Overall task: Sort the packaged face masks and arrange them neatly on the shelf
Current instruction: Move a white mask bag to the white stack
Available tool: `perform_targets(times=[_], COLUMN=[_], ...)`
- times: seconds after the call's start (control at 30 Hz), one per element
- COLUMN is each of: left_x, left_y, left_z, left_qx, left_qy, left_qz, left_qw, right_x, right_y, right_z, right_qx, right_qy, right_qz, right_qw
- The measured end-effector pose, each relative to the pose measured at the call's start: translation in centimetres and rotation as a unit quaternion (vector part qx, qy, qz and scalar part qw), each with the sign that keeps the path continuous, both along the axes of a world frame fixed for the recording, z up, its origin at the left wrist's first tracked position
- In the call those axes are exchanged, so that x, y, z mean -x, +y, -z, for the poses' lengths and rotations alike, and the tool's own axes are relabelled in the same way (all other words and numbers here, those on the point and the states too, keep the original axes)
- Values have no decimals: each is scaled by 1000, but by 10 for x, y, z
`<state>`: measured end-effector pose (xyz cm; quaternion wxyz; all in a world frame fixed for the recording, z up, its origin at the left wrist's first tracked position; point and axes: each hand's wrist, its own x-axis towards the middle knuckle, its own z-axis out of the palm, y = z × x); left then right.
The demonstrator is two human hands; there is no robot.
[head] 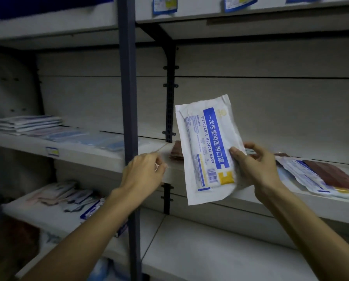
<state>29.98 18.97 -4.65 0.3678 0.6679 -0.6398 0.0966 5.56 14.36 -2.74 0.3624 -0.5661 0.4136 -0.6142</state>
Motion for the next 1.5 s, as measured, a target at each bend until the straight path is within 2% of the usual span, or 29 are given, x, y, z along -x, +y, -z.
perform_targets(times=[0.2, 0.5, 0.7, 1.03, 1.5], left_x=[-49, -150, -238, -378, -516], left_y=[49, 92, 109, 129, 73], left_z=[3, 2, -4, 3, 27], left_qx=[-8, -27, -38, -42, -61], left_qy=[-5, 28, 31, 40, 57], left_qz=[-86, -169, -197, -201, -170], left_qw=[996, 985, 979, 978, 982], right_x=[-58, -175, -266, -403, -539], right_y=[22, 45, 47, 43, -2], right_z=[4, -11, -14, -8, -4], right_qx=[15, 68, 76, -10, -35], right_qy=[16, 62, 80, 22, 37], right_qz=[-93, -172, -171, -181, -139], right_qw=[995, 981, 979, 983, 989])
